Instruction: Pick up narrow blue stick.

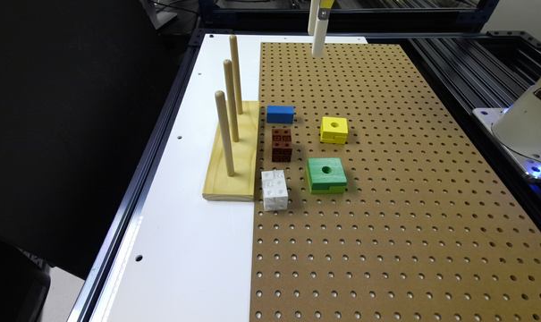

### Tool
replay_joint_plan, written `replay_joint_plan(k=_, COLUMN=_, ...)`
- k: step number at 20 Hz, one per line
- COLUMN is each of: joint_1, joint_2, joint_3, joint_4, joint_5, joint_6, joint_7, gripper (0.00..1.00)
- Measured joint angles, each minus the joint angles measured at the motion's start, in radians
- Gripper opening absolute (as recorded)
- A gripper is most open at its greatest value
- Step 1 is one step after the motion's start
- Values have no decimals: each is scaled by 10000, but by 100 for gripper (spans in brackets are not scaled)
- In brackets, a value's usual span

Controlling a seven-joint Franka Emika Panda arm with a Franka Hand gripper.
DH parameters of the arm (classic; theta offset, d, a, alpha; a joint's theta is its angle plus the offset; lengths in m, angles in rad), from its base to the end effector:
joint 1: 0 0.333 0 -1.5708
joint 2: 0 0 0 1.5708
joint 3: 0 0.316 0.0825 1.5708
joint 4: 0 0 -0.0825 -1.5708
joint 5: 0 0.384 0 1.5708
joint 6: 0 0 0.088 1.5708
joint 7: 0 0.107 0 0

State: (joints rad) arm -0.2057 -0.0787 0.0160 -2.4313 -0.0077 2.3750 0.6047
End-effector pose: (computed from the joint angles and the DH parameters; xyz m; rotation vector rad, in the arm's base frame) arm 0.4698 -0.0903 0.3375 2.8984 -1.2066 0.0365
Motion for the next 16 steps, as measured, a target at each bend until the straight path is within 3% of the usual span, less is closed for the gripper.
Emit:
replay_joint_plan(k=5, joint_1=7, joint_2=134, joint_3=60, joint_4=243, joint_5=10, joint_6=0, joint_7=18, gripper=100)
replay_joint_plan(k=12, joint_1=6, joint_2=882, joint_3=137, joint_4=966, joint_5=13, joint_6=0, joint_7=36, gripper=100)
replay_joint_plan(k=16, joint_1=6, joint_2=1178, joint_3=140, joint_4=976, joint_5=13, joint_6=122, joint_7=36, gripper=100)
